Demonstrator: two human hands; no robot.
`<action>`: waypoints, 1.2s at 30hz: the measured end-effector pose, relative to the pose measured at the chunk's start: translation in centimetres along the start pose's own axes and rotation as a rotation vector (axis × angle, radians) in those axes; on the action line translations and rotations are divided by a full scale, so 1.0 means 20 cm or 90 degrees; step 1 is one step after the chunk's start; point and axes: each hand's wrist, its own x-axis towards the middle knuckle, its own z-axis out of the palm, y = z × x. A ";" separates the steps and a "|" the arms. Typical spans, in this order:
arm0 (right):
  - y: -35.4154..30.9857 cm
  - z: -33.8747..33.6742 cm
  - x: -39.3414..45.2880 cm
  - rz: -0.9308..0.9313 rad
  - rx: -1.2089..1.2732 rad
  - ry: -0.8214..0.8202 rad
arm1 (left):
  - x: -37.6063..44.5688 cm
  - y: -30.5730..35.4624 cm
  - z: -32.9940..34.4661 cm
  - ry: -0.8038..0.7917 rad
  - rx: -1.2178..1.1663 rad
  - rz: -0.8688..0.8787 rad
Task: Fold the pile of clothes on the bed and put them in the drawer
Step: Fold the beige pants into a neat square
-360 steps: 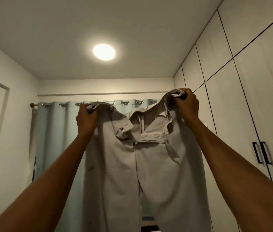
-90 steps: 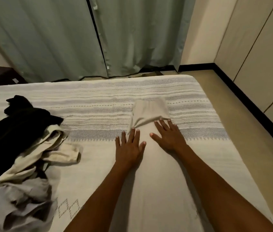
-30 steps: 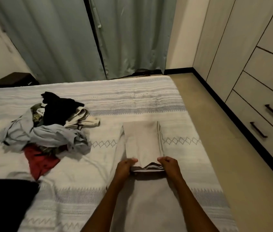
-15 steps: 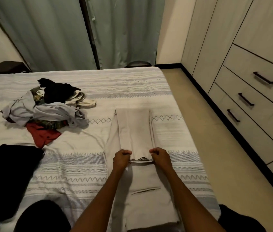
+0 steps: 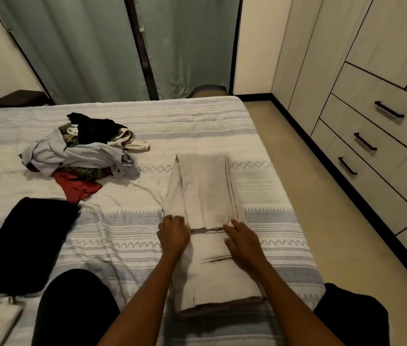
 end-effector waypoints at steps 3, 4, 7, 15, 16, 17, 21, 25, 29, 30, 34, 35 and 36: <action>0.03 -0.02 -0.09 0.030 0.110 0.024 | 0.02 -0.09 -0.01 0.009 -0.106 -0.093; 0.04 -0.03 -0.13 0.046 0.129 0.046 | 0.05 -0.12 -0.02 0.002 -0.157 -0.141; 0.10 -0.07 -0.23 0.123 0.172 0.122 | 0.20 -0.19 -0.06 -0.060 -0.297 -0.226; 0.26 -0.06 -0.56 -0.075 0.009 0.073 | 0.17 -0.03 -0.10 -0.101 -0.296 0.038; 0.26 -0.08 -0.60 -0.102 -0.011 0.047 | 0.17 -0.02 -0.09 -0.108 -0.275 0.080; 0.26 -0.09 -0.62 -0.112 -0.026 0.036 | 0.18 -0.02 -0.08 -0.126 -0.227 0.118; 0.37 -0.10 -0.68 -0.175 -0.062 0.032 | 0.22 -0.04 -0.07 -0.211 0.115 0.192; 0.37 -0.11 -0.70 -0.250 -0.151 0.007 | 0.23 -0.06 -0.09 -0.168 0.112 0.228; 0.28 -0.13 -0.70 -0.231 -0.092 -0.014 | 0.26 -0.08 -0.09 -0.174 0.115 0.198; 0.26 -0.14 -0.69 -0.235 -0.077 -0.021 | 0.27 -0.06 -0.09 -0.184 0.132 0.199; 0.25 -0.12 -0.69 -0.263 -0.039 -0.011 | 0.33 -0.04 -0.11 -0.207 0.223 0.260; 0.25 -0.11 -0.69 -0.260 -0.034 0.004 | 0.36 -0.05 -0.11 -0.207 0.234 0.265; 0.25 -0.09 -0.68 -0.256 -0.028 0.021 | 0.37 -0.06 -0.12 -0.211 0.241 0.261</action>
